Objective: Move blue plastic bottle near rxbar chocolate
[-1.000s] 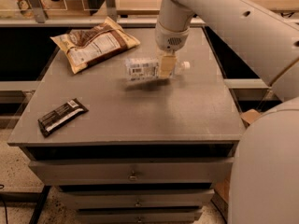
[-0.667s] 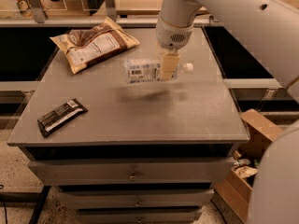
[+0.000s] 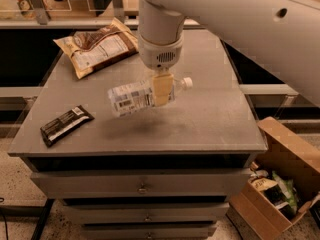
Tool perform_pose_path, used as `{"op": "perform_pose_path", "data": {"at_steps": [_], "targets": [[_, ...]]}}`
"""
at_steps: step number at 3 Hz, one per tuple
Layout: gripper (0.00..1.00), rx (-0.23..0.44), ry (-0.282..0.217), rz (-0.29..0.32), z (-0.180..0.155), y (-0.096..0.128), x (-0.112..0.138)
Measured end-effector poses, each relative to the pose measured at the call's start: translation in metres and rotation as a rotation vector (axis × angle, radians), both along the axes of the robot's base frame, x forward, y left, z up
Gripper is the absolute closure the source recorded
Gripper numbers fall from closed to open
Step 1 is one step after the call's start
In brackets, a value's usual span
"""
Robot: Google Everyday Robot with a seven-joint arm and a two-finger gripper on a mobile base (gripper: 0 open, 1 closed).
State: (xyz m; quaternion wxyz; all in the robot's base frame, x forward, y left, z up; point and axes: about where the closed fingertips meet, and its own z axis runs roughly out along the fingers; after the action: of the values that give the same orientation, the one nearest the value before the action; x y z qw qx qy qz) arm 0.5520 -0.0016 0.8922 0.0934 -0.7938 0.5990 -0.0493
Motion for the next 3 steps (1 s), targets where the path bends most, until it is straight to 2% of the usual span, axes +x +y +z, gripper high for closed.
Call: {"op": "perform_pose_path", "data": {"at_steps": [1, 2, 3], "targets": [[0.84, -0.038, -0.004, 0.049, -0.008, 0.029, -0.021], [0.78, -0.046, 0.004, 0.072, -0.012, 0.049, -0.029], [0.78, -0.037, 0.02, 0.083, -0.012, 0.061, -0.029]]}}
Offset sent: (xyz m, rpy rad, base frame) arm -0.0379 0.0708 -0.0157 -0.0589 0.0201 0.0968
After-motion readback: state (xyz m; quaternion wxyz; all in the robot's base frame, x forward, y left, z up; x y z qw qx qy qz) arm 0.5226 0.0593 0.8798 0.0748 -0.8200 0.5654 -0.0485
